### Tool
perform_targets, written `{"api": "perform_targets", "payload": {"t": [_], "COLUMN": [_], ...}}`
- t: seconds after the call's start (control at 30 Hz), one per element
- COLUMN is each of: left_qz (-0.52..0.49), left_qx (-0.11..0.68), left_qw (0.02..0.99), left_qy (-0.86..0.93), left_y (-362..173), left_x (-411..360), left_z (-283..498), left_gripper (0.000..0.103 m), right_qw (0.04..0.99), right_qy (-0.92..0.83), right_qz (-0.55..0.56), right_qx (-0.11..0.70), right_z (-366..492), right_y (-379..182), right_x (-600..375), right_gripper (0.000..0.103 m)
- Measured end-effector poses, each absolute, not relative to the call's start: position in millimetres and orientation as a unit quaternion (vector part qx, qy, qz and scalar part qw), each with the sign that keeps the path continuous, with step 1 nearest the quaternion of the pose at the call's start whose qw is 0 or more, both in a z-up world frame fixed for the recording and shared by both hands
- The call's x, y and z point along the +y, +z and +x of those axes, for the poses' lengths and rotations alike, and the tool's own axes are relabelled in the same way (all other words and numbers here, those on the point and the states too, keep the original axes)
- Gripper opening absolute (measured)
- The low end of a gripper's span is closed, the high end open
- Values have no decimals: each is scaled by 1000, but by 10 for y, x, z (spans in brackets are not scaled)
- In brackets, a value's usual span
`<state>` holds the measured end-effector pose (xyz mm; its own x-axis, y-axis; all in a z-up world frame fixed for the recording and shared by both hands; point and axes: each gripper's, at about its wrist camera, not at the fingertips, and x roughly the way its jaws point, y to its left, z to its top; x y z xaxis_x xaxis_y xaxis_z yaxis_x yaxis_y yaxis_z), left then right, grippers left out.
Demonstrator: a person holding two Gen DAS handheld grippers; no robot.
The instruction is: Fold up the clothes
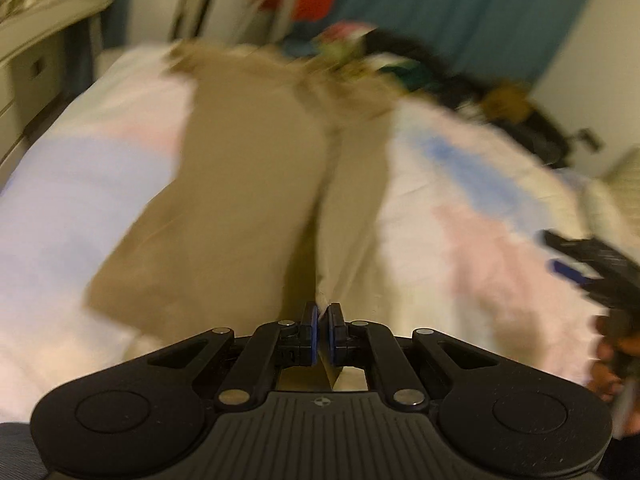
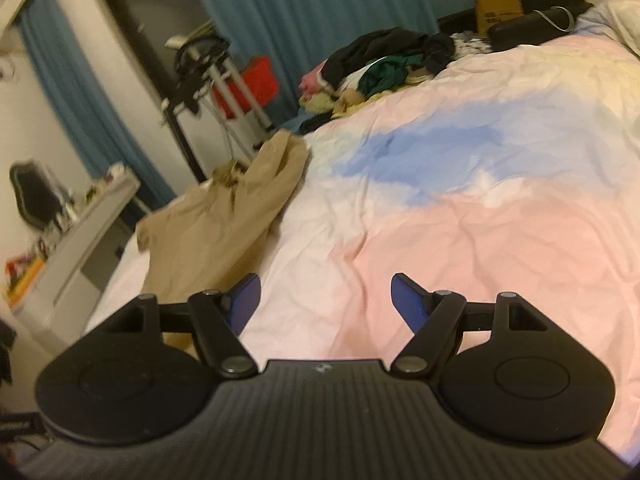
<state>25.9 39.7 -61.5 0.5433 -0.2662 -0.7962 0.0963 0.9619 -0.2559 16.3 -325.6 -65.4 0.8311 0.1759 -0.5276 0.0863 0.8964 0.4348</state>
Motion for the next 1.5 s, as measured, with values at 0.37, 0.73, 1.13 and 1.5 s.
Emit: {"api": "perform_targets", "payload": {"t": [0.37,0.73,1.13,1.5], "left_qz": [-66,100,114,39], "left_qx": [466,440,449,416], "left_qw": [874,863,861,856], "left_qy": [-122,-228,-209,-305], "left_y": [-553,-1046,-1420,-1016], "left_x": [355,-841,-767,-873], "left_z": [206,263,413,327], "left_gripper": [47,57,12,3], "right_qw": [912,900,896,926], "right_qy": [98,115,114,112], "right_qz": [226,287,305,196], "right_qx": [328,309,303,302], "right_z": [357,2109,3877,4031], "right_y": [-764,-691,-1609,-980], "right_x": [-2829,-3050,-2841,-2733], "right_gripper": [74,60,50,9]}}
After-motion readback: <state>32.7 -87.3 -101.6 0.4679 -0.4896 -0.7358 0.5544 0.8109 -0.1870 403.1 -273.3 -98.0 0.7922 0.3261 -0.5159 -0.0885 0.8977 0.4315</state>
